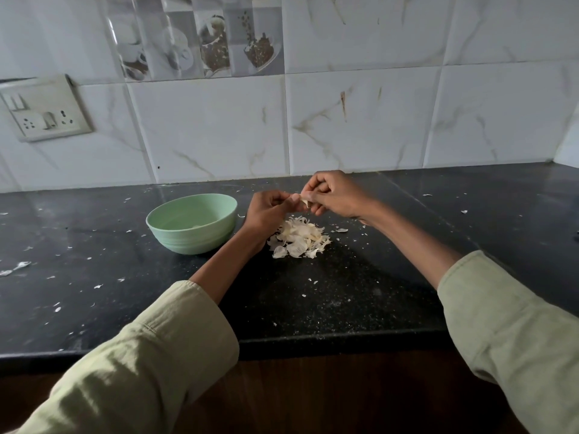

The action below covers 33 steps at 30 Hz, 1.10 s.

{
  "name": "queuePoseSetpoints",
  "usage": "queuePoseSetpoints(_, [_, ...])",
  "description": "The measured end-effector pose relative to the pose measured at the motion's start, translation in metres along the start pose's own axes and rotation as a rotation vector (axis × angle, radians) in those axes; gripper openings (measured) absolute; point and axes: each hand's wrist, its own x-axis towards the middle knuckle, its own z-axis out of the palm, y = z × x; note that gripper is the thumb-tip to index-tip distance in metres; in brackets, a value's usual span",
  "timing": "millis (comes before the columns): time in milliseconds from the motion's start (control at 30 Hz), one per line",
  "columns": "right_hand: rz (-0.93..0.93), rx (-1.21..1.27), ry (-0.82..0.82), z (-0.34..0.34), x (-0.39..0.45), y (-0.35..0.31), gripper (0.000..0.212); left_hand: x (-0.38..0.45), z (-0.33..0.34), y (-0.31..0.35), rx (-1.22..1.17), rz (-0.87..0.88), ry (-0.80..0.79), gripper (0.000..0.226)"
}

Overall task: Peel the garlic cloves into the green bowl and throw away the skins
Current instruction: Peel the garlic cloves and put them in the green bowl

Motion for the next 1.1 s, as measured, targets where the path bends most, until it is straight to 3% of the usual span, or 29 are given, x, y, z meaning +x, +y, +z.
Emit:
queuePoseSetpoints(133, [-0.039, -0.012, 0.029, -0.002, -0.001, 0.000, 0.022, 0.002, -0.001, -0.001, 0.031, -0.016, 0.025, 0.017])
queuePoseSetpoints(267, [-0.040, -0.012, 0.042, 0.000, 0.001, 0.002, 0.011, 0.000, 0.000, 0.001, 0.037, 0.032, 0.024, 0.019])
queuePoseSetpoints(400, [-0.030, 0.014, 0.031, 0.000, 0.003, 0.004, 0.014, 0.000, -0.002, 0.002, 0.053, 0.049, 0.017, 0.017])
queuePoseSetpoints(833, [0.265, 0.404, 0.011, 0.006, 0.004, 0.006, 0.016, 0.000, 0.000, 0.005, 0.084, 0.048, -0.038, 0.008])
queuePoseSetpoints(1100, [0.150, 0.305, 0.116, 0.009, 0.003, 0.004, 0.012, 0.003, 0.001, 0.004, 0.105, 0.008, -0.014, 0.015])
